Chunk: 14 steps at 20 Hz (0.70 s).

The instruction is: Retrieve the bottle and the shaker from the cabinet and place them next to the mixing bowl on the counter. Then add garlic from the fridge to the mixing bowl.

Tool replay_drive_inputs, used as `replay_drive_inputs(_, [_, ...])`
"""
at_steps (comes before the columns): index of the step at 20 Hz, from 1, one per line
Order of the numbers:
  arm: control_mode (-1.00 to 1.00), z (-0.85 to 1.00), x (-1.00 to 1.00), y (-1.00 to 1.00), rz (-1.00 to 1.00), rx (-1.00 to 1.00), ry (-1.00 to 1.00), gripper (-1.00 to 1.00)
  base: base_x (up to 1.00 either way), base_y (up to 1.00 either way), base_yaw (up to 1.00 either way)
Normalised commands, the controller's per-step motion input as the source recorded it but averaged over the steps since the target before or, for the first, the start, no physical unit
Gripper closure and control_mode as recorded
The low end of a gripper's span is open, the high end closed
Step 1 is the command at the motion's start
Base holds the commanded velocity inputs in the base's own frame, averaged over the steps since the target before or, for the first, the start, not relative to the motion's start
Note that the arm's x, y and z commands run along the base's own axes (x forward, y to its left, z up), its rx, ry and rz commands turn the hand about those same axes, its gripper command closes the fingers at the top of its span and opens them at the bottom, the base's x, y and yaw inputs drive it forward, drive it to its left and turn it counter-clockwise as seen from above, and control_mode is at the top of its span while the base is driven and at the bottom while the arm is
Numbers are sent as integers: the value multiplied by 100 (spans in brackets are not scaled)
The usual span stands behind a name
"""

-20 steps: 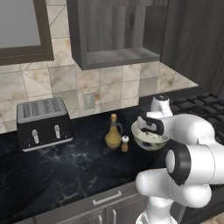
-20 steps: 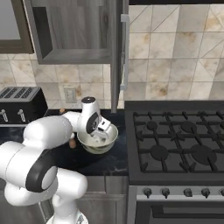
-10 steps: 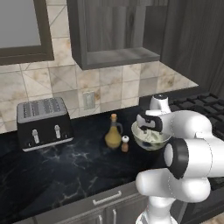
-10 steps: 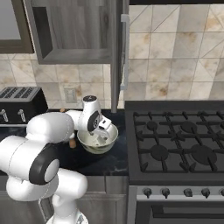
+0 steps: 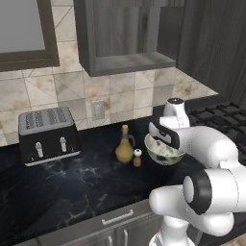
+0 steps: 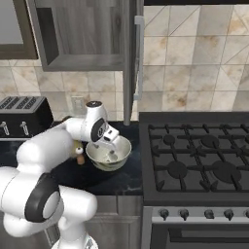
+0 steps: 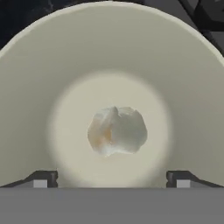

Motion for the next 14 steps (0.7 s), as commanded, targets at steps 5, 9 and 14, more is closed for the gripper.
replay_drive_inputs(5, [-100,78,-50,47,-7,0,0,-100,0,0,0])
replay_drive_inputs(9, [-100,43,-67,16,-6,0,0,-100,0,0,0])
replay_drive_inputs(14, [-100,38,-62,3,0,0,0,-100,0,0,0])
